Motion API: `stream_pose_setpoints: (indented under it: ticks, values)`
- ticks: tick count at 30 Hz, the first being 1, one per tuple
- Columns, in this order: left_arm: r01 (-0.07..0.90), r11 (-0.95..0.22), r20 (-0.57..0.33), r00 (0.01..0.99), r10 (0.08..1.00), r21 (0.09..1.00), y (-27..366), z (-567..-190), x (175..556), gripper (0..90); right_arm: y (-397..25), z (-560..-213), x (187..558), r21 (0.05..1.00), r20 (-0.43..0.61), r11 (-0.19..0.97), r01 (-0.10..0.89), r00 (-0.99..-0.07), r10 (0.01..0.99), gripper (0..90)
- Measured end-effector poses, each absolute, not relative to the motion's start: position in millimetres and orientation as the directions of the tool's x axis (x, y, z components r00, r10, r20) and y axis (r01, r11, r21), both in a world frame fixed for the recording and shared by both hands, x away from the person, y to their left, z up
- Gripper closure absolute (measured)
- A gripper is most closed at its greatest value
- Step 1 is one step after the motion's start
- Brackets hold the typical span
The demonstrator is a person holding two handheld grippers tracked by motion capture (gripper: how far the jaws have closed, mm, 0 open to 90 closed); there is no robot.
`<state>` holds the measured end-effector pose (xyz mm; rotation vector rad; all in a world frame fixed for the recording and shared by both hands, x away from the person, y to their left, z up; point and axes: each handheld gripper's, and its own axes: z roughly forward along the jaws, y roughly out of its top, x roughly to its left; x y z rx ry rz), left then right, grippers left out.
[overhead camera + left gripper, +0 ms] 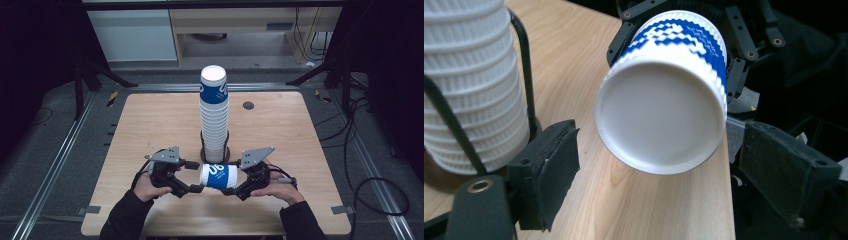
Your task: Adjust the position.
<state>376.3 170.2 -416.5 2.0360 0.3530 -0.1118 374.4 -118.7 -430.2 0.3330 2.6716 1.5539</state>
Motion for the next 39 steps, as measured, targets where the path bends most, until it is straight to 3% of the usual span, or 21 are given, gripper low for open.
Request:
stream_pose_setpoints:
  ticks: [15, 32, 39]
  values:
    - [0.288, -0.574, -0.213, 0.957, 0.195, 0.767, 154, -431, 375, 14.6, -92, -444, 370, 0.77, -0.002, 0.63, 0.102, -0.987, 0.163, 15.0]
    - [0.274, -0.627, -0.217, 0.962, 0.167, 0.729, 150, -436, 375, 23.7, -84, -446, 366, 0.757, -0.019, 0.65, 0.065, -0.992, 0.121, 14.5]
    - [0.273, -0.6, -0.21, 0.962, 0.175, 0.752, 154, -433, 375, 25.5, -87, -443, 368, 0.785, -0.022, 0.614, 0.076, -0.988, 0.15, 10.7]
